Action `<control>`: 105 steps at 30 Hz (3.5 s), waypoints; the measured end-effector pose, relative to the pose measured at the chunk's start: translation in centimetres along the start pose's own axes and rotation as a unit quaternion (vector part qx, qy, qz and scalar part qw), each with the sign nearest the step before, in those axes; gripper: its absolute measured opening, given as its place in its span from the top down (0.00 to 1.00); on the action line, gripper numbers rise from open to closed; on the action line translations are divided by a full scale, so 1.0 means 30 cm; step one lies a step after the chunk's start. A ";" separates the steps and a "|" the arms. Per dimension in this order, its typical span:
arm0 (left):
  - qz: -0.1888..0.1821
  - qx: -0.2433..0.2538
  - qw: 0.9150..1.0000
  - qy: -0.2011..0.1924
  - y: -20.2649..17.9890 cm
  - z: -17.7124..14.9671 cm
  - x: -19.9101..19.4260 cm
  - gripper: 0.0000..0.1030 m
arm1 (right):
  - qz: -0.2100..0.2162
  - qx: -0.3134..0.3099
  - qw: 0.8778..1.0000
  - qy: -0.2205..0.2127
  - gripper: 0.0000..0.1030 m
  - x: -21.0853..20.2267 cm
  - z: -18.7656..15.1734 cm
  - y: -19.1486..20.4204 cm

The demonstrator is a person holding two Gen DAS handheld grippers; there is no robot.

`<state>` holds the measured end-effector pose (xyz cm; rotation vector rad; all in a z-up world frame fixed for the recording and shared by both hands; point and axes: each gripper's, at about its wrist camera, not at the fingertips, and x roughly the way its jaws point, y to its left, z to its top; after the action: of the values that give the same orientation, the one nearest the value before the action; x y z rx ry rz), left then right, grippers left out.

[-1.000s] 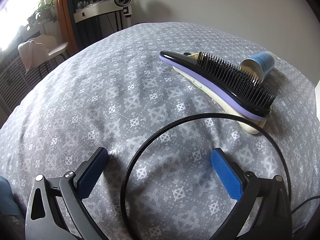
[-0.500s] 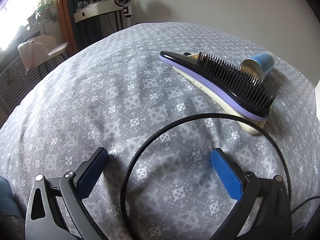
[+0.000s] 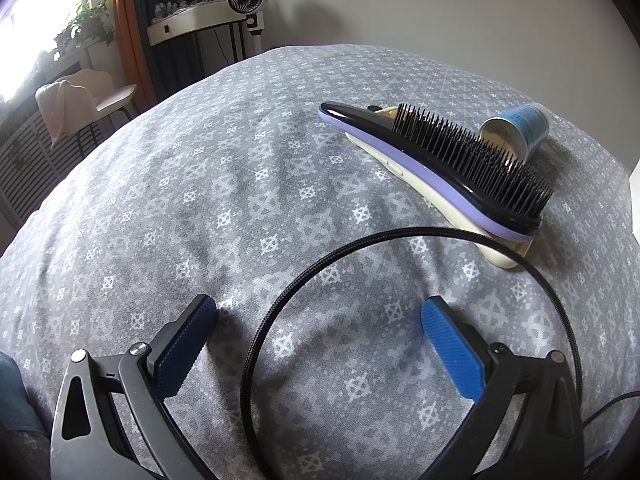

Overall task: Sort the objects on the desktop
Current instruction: 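Move the right gripper to the blue spray can and grasp it, then carry the blue spray can with the right gripper into the white box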

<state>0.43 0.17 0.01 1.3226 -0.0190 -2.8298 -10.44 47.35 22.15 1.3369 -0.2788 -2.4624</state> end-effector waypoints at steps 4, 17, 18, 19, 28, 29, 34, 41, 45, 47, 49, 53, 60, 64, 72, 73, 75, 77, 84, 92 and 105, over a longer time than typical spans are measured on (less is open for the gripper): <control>0.001 0.000 1.000 0.000 0.000 0.001 0.000 0.00 | 0.010 0.014 0.999 0.033 0.00 0.142 -0.009 0.038; 0.000 0.000 1.000 -0.002 -0.006 0.004 0.001 0.00 | -0.011 0.080 0.990 0.116 0.07 0.619 0.124 0.190; 0.000 0.000 1.000 -0.002 -0.005 0.003 0.001 0.00 | -0.018 0.082 0.989 0.120 0.07 0.651 0.132 0.199; 0.000 0.000 1.000 -0.003 -0.009 0.005 0.002 0.00 | -0.034 0.074 0.989 0.123 0.07 0.681 0.141 0.214; 0.000 0.000 1.000 -0.003 -0.004 0.003 0.001 0.00 | -0.125 -0.112 0.979 0.114 0.29 0.785 0.145 0.404; 0.000 0.000 1.000 -0.003 -0.005 0.003 0.001 0.00 | -0.119 -0.115 0.979 0.115 0.38 0.776 0.143 0.406; 0.000 0.000 1.000 -0.001 -0.004 0.005 0.002 0.00 | -0.073 -0.094 0.984 0.132 0.49 0.705 0.111 0.344; 0.006 -0.008 1.000 0.008 -0.004 0.008 -0.006 0.00 | 0.029 -0.035 0.989 0.138 0.50 0.520 0.009 0.222; 0.013 -0.006 1.000 0.003 -0.010 0.000 -0.011 0.00 | 0.048 -0.040 0.990 0.130 0.51 0.407 -0.057 0.172; 0.008 -0.009 1.000 0.003 -0.005 -0.001 -0.010 0.00 | 0.056 -0.040 0.990 0.119 0.51 0.346 -0.091 0.146; 0.006 -0.010 1.000 0.001 -0.002 -0.002 -0.008 0.00 | 0.070 -0.040 0.992 0.100 0.51 0.282 -0.108 0.125; 0.005 -0.011 1.000 0.001 0.001 -0.007 -0.008 0.00 | 0.093 -0.031 0.993 0.068 0.51 0.148 -0.127 0.093; 0.004 -0.012 1.000 0.001 0.000 -0.008 -0.008 0.00 | 0.117 -0.030 0.993 0.013 0.51 -0.098 -0.131 0.068; 0.005 -0.012 1.000 0.001 0.000 -0.008 -0.008 0.00 | 0.100 -0.026 0.994 -0.031 0.51 -0.291 -0.086 -0.004; 0.005 -0.012 1.000 0.001 -0.001 -0.008 -0.007 0.00 | -0.017 0.058 0.993 -0.103 0.51 -0.585 0.005 -0.332; 0.005 -0.012 1.000 0.001 -0.001 -0.008 -0.008 0.00 | -0.036 0.076 0.991 -0.105 0.51 -0.600 0.014 -0.388; 0.005 -0.012 1.000 0.001 -0.001 -0.008 -0.008 0.00 | -0.071 0.109 0.986 -0.108 0.51 -0.615 0.028 -0.496; 0.005 -0.012 1.000 0.001 -0.001 -0.008 -0.007 0.00 | -0.101 0.136 0.980 -0.105 0.51 -0.611 0.040 -0.583; 0.005 -0.012 1.000 0.001 -0.001 -0.008 -0.007 0.00 | -0.149 0.222 0.961 -0.075 0.49 -0.538 0.029 -0.792; 0.005 -0.012 1.000 0.001 -0.001 -0.008 -0.007 0.00 | -0.266 0.155 0.927 -0.214 0.10 -0.669 0.034 -0.649; 0.005 -0.012 1.000 0.001 -0.002 -0.007 -0.006 0.00 | -0.081 -0.015 0.984 -0.157 0.00 -0.521 -0.196 -0.185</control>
<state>0.72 0.24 0.01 1.3163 0.0077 -2.8112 1.40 58.22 29.32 0.9908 -0.2107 -2.8011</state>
